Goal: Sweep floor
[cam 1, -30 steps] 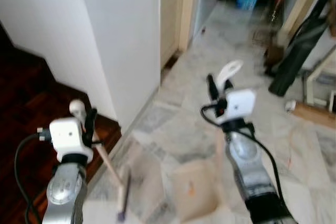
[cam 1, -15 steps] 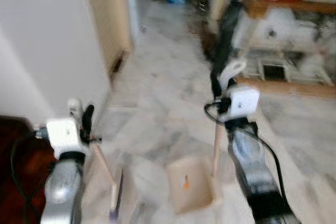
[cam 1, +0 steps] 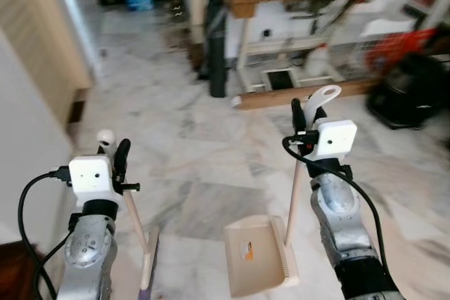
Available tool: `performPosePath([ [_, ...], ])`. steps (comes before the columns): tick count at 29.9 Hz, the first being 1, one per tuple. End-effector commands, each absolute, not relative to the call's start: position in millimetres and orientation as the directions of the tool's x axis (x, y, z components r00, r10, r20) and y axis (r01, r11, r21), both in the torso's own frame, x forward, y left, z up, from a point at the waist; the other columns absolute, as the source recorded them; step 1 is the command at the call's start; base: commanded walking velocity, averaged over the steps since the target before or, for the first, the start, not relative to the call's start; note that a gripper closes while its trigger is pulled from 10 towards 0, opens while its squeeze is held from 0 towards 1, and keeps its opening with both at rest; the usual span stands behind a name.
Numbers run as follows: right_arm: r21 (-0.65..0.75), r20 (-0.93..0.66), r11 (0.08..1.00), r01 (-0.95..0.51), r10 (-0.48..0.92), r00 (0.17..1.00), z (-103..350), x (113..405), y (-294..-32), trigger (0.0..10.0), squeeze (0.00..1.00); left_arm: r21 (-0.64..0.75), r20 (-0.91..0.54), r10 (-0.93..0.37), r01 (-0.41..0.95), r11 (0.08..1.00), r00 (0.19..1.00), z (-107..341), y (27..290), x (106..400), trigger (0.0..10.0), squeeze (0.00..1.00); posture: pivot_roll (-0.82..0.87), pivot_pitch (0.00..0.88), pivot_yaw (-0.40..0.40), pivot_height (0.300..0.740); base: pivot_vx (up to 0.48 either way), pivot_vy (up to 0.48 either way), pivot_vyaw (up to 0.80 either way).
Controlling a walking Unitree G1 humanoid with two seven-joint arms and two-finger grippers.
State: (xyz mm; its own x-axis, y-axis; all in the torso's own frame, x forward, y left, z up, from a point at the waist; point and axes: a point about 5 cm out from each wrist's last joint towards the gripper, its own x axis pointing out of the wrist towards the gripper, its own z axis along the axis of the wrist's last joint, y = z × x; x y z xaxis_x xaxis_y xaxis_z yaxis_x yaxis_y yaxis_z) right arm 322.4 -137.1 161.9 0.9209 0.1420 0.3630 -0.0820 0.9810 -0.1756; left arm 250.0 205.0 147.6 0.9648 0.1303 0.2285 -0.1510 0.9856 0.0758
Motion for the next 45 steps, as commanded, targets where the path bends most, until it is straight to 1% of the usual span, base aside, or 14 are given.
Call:
performPosePath([
  [1, -0.175, 0.405, 0.981, -0.079, 0.145, 0.903, 173.0, 323.5, -136.2, 10.0, 0.0, 0.078, 0.272, 0.133, -0.159, 0.984, 0.953, 156.0, 205.4, 250.4, 10.0, 0.0, 0.02, 0.036, 0.021, 0.74, 0.0, 0.0, -0.8],
  [22, -0.177, 0.407, 0.982, -0.067, 0.136, 0.903, 174.5, 323.9, -138.2, 10.0, 0.0, 0.079, 0.276, 0.141, -0.169, 0.982, 0.951, 157.2, 207.9, 251.7, 10.0, 0.0, 0.02, 0.055, 0.022, 0.74, 0.0, 0.0, -0.8],
  [45, -0.173, 0.413, 0.982, -0.074, 0.141, 0.9, 173.6, 320.5, -136.5, 10.0, 0.0, 0.071, 0.283, 0.136, -0.162, 0.984, 0.949, 157.3, 208.3, 250.7, 10.0, 0.0, 0.01, 0.022, 0.023, 0.74, 0.0, 0.0, -0.8],
])
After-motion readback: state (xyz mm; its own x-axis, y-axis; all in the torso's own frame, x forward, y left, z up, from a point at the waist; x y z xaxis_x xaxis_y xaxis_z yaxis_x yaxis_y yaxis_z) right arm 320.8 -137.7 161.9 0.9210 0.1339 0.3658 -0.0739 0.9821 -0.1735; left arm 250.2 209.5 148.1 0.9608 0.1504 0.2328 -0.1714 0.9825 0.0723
